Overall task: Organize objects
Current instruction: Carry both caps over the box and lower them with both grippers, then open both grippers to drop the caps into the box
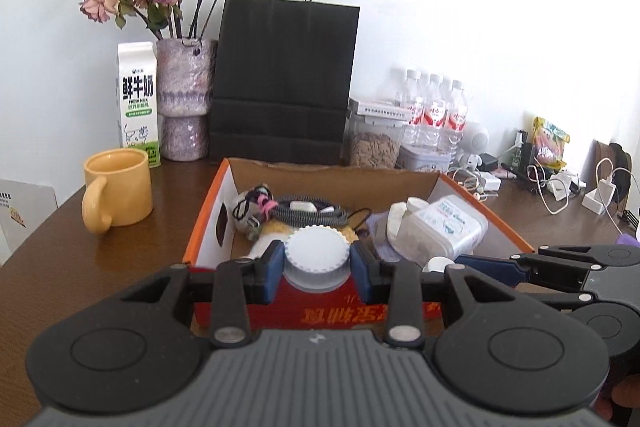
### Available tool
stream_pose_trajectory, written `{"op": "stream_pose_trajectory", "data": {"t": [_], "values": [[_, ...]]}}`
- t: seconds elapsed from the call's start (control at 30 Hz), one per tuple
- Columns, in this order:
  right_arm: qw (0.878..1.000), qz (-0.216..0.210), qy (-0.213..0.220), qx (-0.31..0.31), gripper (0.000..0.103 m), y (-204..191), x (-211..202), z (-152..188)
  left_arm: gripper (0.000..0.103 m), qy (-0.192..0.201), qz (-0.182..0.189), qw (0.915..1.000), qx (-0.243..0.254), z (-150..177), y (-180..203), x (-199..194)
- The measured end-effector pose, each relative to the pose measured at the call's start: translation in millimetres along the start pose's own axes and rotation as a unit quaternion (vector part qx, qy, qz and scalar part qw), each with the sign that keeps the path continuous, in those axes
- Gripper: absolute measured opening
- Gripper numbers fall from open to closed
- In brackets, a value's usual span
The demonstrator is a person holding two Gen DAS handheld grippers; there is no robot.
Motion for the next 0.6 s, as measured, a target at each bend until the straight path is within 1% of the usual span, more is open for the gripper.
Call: {"op": "stream_pose_trajectory", "data": {"t": [0.13, 0.3, 0.47, 0.6], "values": [[1.0, 0.005, 0.027, -0.002, 0.027, 7.0, -3.7, -20.3, 0.037, 0.02, -0.001, 0.9998, 0.005, -21.9, 4.7, 2.9], [0.999, 0.012, 0.05, 0.003, 0.027, 20.1, 3.8, -42.8, 0.037, 0.033, -0.001, 0.9994, 0.003, -40.5, 10.7, 16.8], [0.998, 0.02, 0.066, 0.007, 0.027, 31.9, 19.4, -61.3, 0.037, 0.037, -0.006, 0.9993, -0.007, -54.4, 9.7, 38.7], [0.997, 0.022, 0.066, 0.009, 0.027, 40.9, 37.1, -69.2, 0.037, 0.034, -0.009, 0.9993, -0.011, -60.9, 6.8, 58.0]]}}
Point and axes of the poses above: each gripper's, at about its wrist camera, not at the fingertips, and x roughly the way its jaws point, y to its right, z to its underside, the point moved 5 cm from there along x, roughly the way its jaws point, and after that the axes turned 10 degrees about -y, right-handed, at the moved point
